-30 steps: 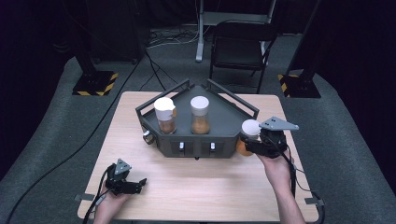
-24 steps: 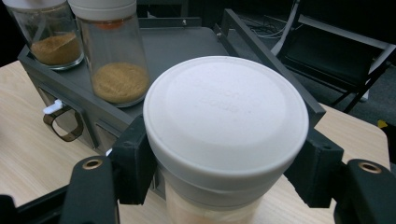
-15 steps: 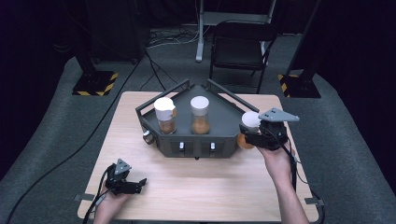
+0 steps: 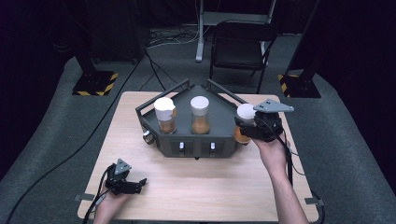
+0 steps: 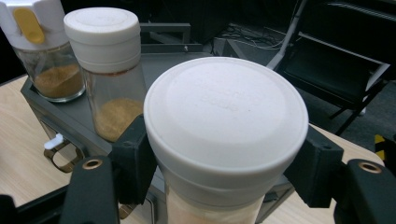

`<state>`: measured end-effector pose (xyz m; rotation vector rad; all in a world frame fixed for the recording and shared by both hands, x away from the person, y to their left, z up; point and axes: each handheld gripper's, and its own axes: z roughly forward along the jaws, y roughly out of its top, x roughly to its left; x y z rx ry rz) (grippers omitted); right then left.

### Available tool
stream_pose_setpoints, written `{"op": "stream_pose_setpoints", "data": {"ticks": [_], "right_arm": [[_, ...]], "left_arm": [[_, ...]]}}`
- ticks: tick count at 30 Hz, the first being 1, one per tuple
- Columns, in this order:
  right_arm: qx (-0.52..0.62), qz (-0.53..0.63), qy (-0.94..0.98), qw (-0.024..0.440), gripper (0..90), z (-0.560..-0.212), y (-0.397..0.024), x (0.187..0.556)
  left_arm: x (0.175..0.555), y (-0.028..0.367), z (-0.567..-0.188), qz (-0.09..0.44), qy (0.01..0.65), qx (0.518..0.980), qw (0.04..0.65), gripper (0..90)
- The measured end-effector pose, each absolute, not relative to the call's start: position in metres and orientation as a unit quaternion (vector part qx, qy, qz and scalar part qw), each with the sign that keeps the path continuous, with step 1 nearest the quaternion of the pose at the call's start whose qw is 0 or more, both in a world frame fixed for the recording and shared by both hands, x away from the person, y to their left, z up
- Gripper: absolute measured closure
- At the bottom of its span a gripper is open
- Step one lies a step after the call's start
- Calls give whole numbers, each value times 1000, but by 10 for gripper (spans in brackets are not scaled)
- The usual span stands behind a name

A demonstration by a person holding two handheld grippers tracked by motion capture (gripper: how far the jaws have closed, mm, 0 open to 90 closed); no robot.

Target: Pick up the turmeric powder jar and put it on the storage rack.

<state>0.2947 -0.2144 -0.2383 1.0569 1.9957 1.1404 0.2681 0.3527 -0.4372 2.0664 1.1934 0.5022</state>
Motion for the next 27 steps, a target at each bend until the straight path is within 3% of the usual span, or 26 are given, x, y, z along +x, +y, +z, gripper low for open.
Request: {"op": "stream_pose_setpoints", "data": {"ticks": [27], "right_arm": [[421, 442, 743, 275, 328, -249, -192, 343]], "left_arm": [[268, 353, -437, 193, 459, 796, 344, 21]]}}
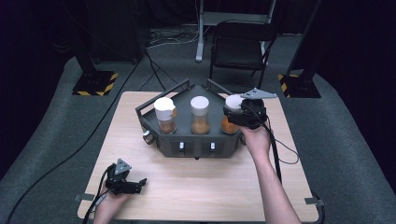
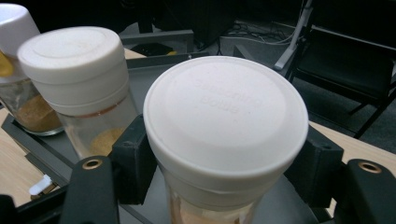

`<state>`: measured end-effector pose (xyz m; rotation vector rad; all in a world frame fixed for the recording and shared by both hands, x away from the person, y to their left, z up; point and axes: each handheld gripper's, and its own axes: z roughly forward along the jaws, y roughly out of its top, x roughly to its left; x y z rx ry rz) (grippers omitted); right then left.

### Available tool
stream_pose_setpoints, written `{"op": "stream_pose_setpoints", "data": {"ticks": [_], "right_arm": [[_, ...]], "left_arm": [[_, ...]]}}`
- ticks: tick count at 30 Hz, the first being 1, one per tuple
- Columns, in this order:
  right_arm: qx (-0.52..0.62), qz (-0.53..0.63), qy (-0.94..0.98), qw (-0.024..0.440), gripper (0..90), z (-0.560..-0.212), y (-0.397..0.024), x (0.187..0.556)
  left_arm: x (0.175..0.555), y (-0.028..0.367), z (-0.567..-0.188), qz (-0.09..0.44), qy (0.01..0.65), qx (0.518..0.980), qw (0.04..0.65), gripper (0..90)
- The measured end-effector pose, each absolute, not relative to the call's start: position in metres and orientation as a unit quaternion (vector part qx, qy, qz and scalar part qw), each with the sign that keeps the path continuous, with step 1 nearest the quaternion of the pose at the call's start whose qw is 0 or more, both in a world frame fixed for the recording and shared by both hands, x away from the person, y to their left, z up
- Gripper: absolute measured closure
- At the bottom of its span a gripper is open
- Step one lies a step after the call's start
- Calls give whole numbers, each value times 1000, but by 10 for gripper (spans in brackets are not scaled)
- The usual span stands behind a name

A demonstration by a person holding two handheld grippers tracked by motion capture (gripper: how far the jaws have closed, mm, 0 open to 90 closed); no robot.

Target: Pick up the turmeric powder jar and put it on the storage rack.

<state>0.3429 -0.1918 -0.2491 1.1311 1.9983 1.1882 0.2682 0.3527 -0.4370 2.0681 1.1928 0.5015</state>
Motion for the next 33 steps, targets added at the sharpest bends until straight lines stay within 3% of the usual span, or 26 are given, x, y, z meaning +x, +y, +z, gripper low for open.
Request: {"op": "stream_pose_setpoints", "data": {"ticks": [13, 25, 33], "right_arm": [[434, 443, 743, 254, 319, -253, -197, 352], [429, 456, 739, 250, 162, -257, -217, 343], [429, 465, 733, 250, 128, -275, -242, 330]], "left_arm": [[268, 353, -437, 193, 459, 796, 344, 21], [268, 353, -437, 193, 459, 796, 344, 22], [268, 353, -437, 193, 459, 796, 344, 21]]}}
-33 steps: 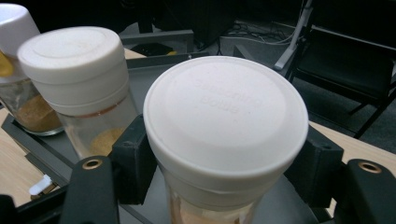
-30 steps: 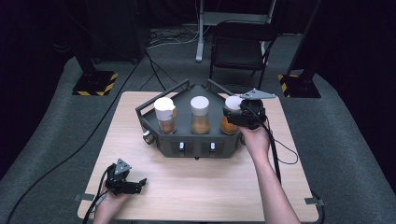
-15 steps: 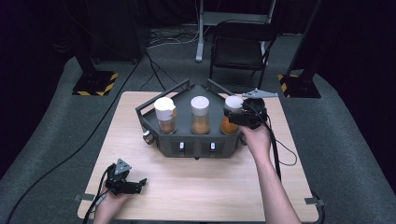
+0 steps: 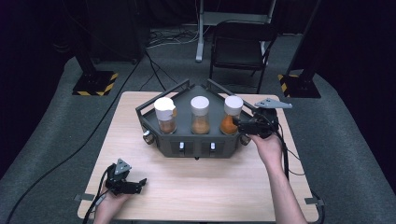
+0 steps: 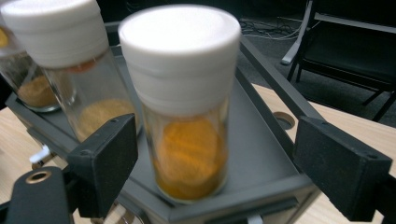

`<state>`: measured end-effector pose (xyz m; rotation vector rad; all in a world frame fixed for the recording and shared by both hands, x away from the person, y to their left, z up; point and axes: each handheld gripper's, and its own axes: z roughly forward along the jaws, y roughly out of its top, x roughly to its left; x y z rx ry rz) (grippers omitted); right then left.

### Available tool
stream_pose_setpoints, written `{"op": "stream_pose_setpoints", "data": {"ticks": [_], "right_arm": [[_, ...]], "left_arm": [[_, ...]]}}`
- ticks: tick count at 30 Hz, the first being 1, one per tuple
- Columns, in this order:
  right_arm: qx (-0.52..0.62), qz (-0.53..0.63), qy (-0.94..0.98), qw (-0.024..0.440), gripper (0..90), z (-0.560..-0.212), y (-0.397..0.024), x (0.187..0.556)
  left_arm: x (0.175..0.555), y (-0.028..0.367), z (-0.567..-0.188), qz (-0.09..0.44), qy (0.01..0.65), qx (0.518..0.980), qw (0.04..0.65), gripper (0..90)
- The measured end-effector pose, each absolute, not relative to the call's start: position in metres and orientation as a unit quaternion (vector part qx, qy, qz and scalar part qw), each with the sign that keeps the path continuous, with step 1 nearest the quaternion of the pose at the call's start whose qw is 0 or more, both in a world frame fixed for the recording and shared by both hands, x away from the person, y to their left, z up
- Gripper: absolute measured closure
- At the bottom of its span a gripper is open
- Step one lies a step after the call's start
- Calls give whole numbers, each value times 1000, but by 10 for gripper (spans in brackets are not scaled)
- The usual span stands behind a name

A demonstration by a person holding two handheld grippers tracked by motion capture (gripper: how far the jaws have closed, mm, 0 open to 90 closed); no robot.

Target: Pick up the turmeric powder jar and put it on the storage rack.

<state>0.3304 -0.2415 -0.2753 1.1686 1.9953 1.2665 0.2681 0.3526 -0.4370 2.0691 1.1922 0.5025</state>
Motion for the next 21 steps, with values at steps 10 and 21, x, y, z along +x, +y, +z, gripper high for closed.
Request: {"op": "stream_pose_setpoints", "data": {"ticks": [10, 21], "right_arm": [[447, 456, 729, 248, 121, -304, -261, 321], [466, 448, 723, 241, 117, -336, -272, 313]], "left_arm": [[268, 352, -437, 194, 459, 796, 343, 23], [268, 352, -437, 194, 459, 796, 343, 23]]}}
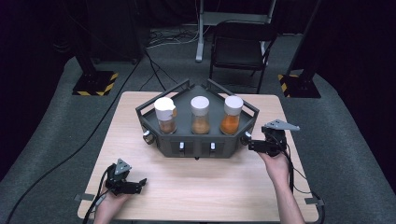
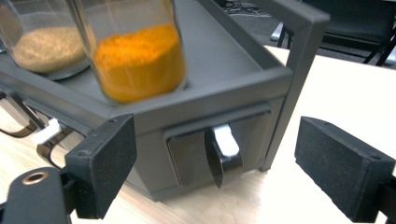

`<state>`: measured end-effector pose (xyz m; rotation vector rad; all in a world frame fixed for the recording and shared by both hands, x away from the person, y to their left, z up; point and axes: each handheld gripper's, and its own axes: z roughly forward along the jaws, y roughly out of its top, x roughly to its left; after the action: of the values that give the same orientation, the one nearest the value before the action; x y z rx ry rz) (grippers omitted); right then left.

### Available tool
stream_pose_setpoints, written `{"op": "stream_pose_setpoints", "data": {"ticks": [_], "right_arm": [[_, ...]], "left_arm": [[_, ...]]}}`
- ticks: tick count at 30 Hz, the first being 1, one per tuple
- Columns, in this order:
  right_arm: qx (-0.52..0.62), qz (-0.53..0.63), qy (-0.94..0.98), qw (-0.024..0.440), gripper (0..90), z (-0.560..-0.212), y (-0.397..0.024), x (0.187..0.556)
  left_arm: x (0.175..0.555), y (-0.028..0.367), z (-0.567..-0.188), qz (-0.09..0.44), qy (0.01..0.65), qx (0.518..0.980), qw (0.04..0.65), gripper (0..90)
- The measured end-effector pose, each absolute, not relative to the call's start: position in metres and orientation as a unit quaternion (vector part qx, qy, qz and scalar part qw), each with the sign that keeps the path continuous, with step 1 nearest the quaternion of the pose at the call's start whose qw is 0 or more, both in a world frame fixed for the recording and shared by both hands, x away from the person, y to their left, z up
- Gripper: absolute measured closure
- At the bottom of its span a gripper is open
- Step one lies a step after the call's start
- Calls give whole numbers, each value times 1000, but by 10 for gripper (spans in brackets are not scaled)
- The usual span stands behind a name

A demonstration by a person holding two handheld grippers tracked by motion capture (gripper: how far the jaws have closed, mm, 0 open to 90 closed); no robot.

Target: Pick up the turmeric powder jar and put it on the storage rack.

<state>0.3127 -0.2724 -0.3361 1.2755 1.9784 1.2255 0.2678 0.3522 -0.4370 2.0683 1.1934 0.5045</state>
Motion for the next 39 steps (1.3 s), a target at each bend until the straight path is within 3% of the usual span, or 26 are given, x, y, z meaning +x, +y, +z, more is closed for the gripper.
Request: {"op": "stream_pose_setpoints", "data": {"ticks": [39], "right_arm": [[521, 395, 731, 193, 109, -427, -301, 283]], "left_arm": [[267, 352, -437, 195, 461, 795, 344, 24]]}}
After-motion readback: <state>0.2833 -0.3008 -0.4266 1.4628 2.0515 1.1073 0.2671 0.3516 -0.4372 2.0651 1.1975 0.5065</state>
